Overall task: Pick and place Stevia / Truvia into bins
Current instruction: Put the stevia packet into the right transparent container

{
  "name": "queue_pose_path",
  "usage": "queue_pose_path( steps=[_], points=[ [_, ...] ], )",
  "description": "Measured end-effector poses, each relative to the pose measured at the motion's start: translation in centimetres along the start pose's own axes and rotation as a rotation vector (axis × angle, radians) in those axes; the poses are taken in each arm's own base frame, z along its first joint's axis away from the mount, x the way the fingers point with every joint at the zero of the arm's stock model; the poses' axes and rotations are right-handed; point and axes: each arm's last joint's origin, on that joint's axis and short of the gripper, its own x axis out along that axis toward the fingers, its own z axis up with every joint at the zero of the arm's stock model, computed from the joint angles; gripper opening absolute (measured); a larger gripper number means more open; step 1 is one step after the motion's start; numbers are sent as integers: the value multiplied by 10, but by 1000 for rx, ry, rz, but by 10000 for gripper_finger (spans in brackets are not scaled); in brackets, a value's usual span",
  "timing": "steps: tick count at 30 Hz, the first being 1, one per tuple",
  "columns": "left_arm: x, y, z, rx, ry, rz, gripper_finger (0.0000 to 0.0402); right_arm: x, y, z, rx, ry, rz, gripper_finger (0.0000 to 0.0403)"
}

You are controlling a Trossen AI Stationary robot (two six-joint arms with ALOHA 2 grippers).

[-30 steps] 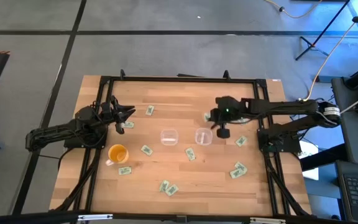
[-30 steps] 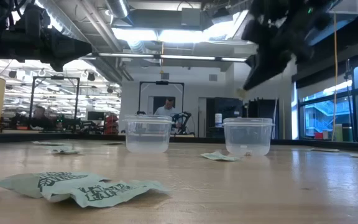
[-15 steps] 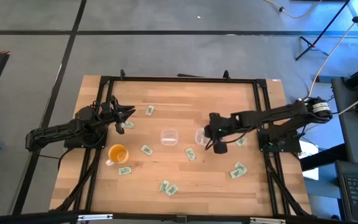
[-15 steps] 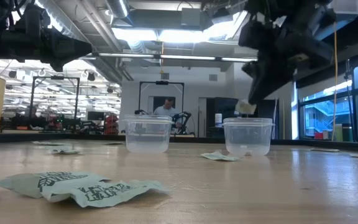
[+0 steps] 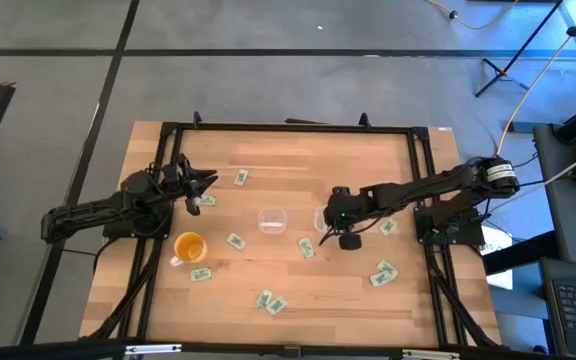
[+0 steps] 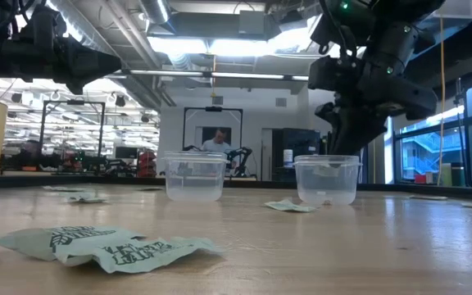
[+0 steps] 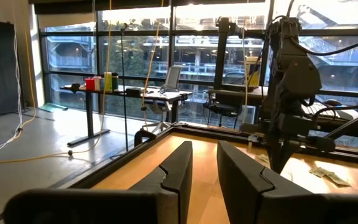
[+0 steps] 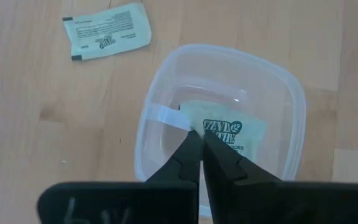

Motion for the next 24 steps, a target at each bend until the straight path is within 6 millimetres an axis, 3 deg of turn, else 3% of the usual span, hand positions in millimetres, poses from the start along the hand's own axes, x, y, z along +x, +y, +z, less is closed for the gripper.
queue_pose_path(
  steps=[4, 13, 20, 24],
  points=[
    [0, 0, 0, 0, 0, 0, 70, 0, 0, 0, -5, 0, 0, 31],
    [0, 0, 0, 0, 0, 0, 70, -11, -4, 2, -48, -33, -99, 117],
    [0, 0, 0, 0, -1, 0, 70, -33, 0, 26, -45, -179, -41, 126],
    [0, 0, 0, 0, 0, 0, 70, -33, 11, 40, -124, -295, -3, 126]
  ],
)
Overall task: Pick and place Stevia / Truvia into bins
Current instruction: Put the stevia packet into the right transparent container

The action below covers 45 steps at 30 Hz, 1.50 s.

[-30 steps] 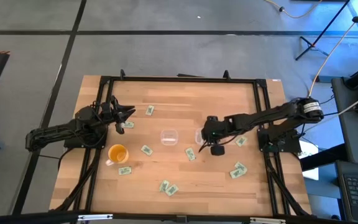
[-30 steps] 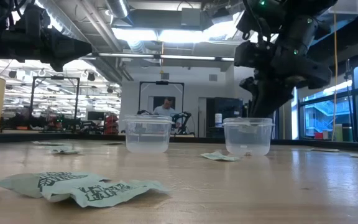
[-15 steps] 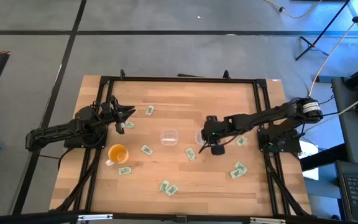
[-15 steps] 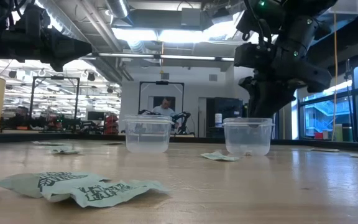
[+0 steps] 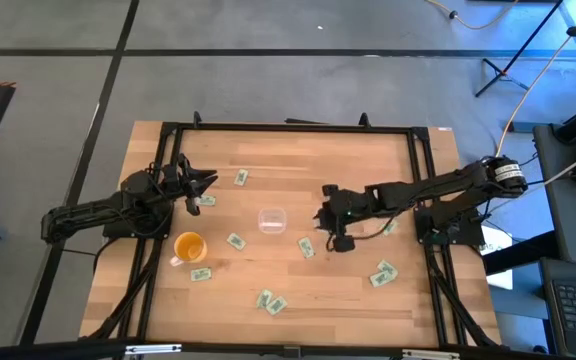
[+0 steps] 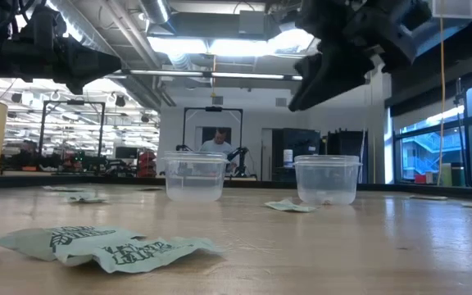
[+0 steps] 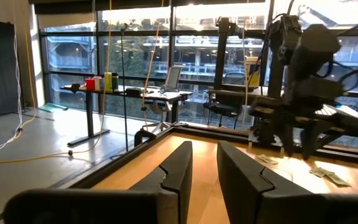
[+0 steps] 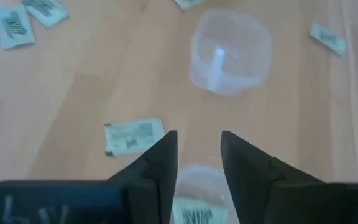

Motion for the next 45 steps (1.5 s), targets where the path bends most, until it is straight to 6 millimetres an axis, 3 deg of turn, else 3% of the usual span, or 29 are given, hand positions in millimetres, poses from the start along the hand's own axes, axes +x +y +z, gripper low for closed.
queue_pose_path(
  steps=[11, 24, 31, 38, 45],
  points=[
    [0, 0, 0, 0, -1, 0, 70, 35, 25, 6, -65, -57, 43, 126],
    [0, 0, 0, 0, 0, 0, 70, 89, 27, 23, -91, 295, 108, 126],
    [0, 0, 0, 0, 0, 0, 70, 116, 25, 12, -84, 409, 119, 126],
    [0, 0, 0, 0, 0, 0, 70, 120, 24, 8, -76, 433, 120, 115],
    [0, 0, 0, 0, 0, -1, 70, 120, 24, 8, -79, 440, 123, 56]
  ],
)
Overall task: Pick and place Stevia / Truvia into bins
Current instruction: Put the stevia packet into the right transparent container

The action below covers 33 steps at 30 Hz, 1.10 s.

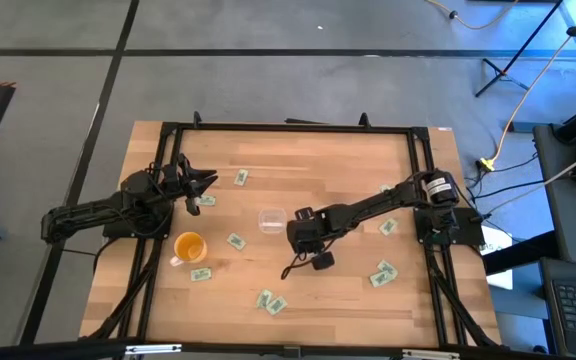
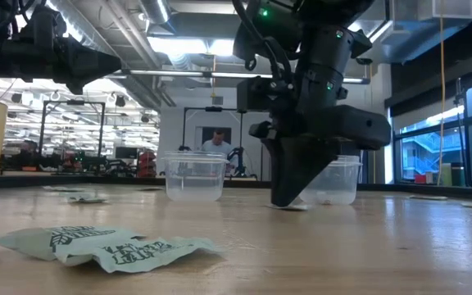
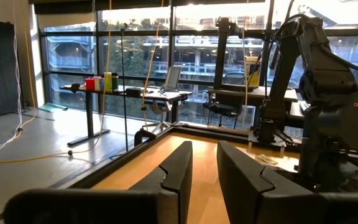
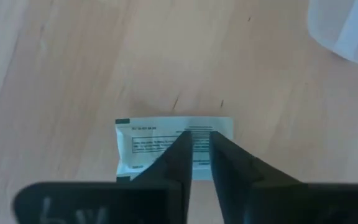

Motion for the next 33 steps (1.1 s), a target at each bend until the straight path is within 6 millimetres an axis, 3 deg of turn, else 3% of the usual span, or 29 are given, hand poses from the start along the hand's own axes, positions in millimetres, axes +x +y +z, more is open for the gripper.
queue_pose_path(
  steps=[6, 10, 25, 33],
  points=[
    [0, 0, 0, 0, 0, 0, 70, 0, 0, 0, 2, 2, 1, 11],
    [0, 0, 0, 0, 0, 0, 70, 0, 0, 0, 4, 1, 0, 6],
    [0, 0, 0, 0, 0, 0, 70, 1, -1, 0, 12, -1, -8, 111],
    [0, 0, 0, 0, 0, 0, 70, 1, -10, -4, 153, 8, 17, 137]
  ],
)
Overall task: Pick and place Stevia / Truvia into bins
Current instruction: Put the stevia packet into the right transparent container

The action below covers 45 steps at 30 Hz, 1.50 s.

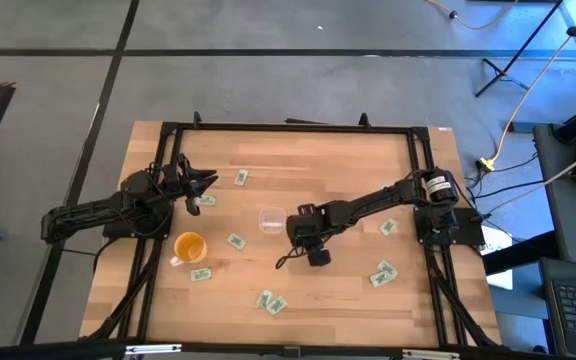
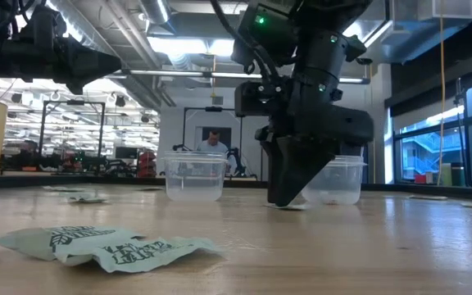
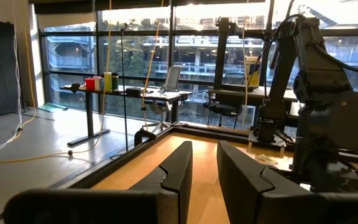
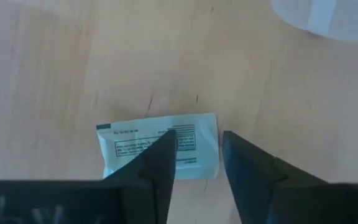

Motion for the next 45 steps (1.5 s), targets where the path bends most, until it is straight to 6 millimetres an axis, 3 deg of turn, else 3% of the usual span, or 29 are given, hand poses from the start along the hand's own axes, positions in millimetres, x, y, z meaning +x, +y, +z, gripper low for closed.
queue_pose_path(
  steps=[11, 25, 45],
  points=[
    [0, 0, 0, 0, 0, 0, 70, 0, -11, -2, 93, 11, 58, 137],
    [0, 0, 0, 0, 0, 0, 70, 0, -12, -1, 66, -5, 46, 52],
    [0, 0, 0, 0, 0, 0, 70, -7, -12, 4, 16, 39, 48, 6]
  ],
)
